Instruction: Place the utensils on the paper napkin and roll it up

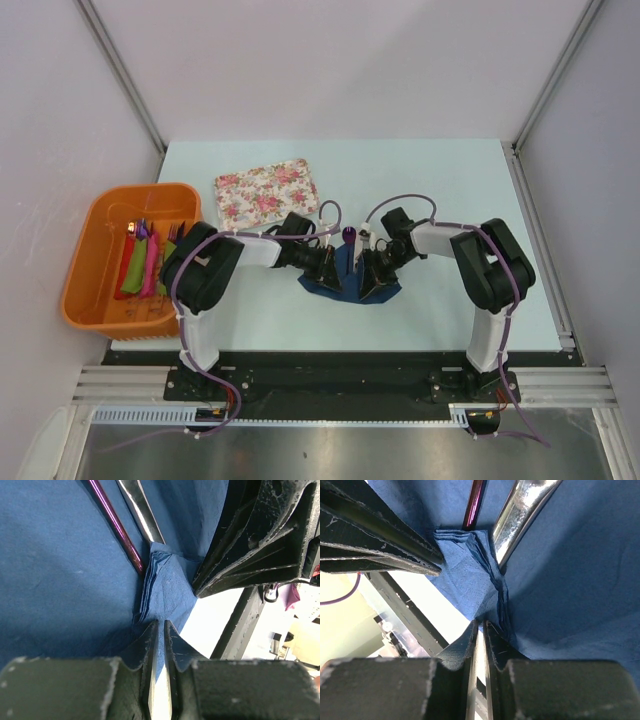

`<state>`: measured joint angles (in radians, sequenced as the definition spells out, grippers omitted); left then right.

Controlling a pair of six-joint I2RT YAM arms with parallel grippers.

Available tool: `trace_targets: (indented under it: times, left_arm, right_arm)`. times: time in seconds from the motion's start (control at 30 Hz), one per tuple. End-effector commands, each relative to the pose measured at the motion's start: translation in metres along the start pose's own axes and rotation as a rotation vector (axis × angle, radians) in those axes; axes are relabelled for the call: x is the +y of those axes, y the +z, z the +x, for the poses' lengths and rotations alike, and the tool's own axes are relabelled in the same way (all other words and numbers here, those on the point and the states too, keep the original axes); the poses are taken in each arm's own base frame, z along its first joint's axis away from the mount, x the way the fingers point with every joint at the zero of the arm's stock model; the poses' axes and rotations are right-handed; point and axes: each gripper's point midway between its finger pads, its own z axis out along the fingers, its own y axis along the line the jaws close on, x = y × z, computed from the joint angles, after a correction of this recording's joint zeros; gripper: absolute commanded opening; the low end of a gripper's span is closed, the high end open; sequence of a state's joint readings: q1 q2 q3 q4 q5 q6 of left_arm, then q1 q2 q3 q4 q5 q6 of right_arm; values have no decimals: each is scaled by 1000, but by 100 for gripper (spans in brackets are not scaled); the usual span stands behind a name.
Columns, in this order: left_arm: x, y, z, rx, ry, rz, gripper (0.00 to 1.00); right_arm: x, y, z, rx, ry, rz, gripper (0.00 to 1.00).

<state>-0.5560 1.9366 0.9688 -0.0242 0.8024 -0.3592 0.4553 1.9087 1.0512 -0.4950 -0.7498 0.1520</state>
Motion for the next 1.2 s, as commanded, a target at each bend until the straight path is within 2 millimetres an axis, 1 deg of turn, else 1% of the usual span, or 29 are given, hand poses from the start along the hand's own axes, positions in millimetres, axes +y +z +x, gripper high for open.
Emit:
trace_targets:
  times: [0.0, 0.13, 0.2, 0.3, 0.5, 0.6, 0.7, 0.77, 0.83, 0.9, 0.93, 0.97, 1.03, 1.07, 1.13, 1.17]
  left_arm:
    - [14, 6, -1, -6, 2, -45, 15]
    - [15, 6, -1, -10, -1, -46, 15]
    - [14, 6, -1, -9, 0, -45, 15]
    - [13, 5, -1, -11, 2, -45, 15]
    - [12, 5, -1, -12, 3, -43, 15]
    - [14, 5, 1, -8, -1, -44, 15]
    - [15, 5, 1, -8, -6, -45, 15]
    - [15, 5, 2, -6, -5, -47, 15]
    - [16, 6, 2, -5, -5, -48, 15]
    - [15, 6, 2, -5, -3, -47, 15]
    - [15, 5, 2, -7, -2, -48, 15]
    - [15, 5, 2, -5, -4, -47, 15]
    - [15, 5, 1, -10, -3, -49, 15]
    - [14, 5, 1, -9, -4, -49, 15]
    - [15, 5, 2, -8, -8, -47, 15]
    - [14, 5, 2, -9, -6, -47, 15]
  right_arm:
    - [-5, 0, -3, -11, -57, 39, 12]
    - [9, -10, -5, -34, -79, 24, 13]
    - [18, -10, -4, -34, -93, 10, 13]
    - [23, -7, -1, -29, -96, -5, 13]
    - [6, 6, 4, 9, -57, 13, 13]
    - [-1, 8, 4, 12, -35, 12, 13]
    - [-4, 9, 4, 16, -13, 8, 13]
    - [-3, 7, 4, 18, -13, 2, 13]
    - [2, 3, 4, 12, -20, -5, 14]
    - [9, -5, 3, 9, -17, -23, 17]
    - [14, -14, -2, -15, -22, -31, 19]
    - [17, -19, -6, -30, -26, -36, 24]
    - [22, -35, -9, -62, -24, -38, 30]
    - [17, -44, -13, -88, -5, -29, 34]
    - [14, -58, -13, -117, 6, -15, 37]
    - [4, -68, -17, -146, 32, 9, 43]
